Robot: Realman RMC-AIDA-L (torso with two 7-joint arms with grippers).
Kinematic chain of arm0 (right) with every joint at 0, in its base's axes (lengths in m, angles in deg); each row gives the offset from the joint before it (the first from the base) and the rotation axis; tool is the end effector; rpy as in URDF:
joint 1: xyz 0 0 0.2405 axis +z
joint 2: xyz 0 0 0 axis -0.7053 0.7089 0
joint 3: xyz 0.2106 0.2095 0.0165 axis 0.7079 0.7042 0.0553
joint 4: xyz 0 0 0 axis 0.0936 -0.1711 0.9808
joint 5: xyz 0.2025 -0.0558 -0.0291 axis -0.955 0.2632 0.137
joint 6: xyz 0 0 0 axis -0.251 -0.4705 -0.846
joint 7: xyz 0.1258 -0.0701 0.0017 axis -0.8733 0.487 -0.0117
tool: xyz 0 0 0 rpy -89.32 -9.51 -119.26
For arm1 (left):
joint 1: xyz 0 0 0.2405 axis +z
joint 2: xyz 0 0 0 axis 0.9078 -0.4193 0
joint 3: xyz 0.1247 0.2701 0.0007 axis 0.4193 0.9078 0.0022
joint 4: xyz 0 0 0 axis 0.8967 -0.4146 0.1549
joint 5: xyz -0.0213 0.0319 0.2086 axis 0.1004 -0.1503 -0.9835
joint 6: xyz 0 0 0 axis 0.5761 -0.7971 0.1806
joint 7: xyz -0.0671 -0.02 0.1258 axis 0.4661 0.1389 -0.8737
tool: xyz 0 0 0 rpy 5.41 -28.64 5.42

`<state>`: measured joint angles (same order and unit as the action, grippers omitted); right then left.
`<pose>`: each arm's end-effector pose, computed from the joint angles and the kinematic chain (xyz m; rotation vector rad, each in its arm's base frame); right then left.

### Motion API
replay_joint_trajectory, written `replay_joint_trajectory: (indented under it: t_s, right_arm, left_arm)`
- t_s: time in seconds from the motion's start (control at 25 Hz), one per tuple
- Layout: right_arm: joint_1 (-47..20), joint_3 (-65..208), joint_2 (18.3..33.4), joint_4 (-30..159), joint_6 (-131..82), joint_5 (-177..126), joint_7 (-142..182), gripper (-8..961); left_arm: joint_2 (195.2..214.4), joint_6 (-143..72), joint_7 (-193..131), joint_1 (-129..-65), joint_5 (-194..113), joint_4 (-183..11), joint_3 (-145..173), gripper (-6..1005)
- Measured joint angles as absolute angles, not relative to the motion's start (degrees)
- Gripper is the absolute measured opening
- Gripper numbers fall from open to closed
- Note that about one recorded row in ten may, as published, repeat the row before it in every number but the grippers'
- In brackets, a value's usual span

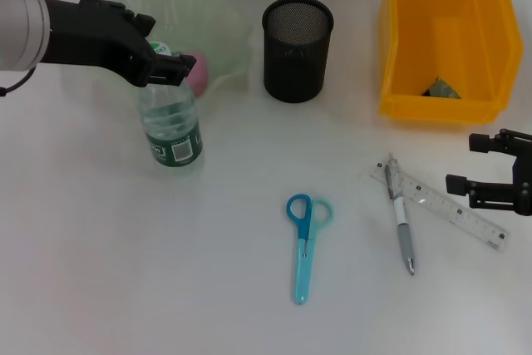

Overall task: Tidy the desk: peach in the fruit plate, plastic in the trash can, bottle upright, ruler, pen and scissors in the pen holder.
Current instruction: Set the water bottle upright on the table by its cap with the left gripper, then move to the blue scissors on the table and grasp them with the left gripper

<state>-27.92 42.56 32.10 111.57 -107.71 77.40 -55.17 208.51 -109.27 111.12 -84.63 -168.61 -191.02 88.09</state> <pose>0.3599 0.2917 0.0248 -2.5816 0.6568 0.5075 -0.1691 0.3431 0.0423 -2.4704 -0.5548 0.0402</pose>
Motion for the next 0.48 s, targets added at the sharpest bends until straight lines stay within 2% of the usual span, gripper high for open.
replay_joint_trajectory:
  t_s: [0.12,0.32,0.48]
  right_arm:
    - [-28.06,42.87,32.15,111.56,-108.12,77.41,-55.23,842]
    - [-28.13,43.21,32.17,112.23,-108.23,77.05,-56.17,842]
    - [-28.25,43.49,32.23,114.37,-108.18,76.90,-57.41,841]
  left_arm:
    - [208.46,-109.67,110.75,-84.40,-167.77,-192.67,87.87,554]
    - [208.50,-110.15,111.83,-84.37,-161.16,-198.90,88.57,786]
    - [208.58,-110.32,114.00,-84.39,-159.68,-199.25,89.89,802]
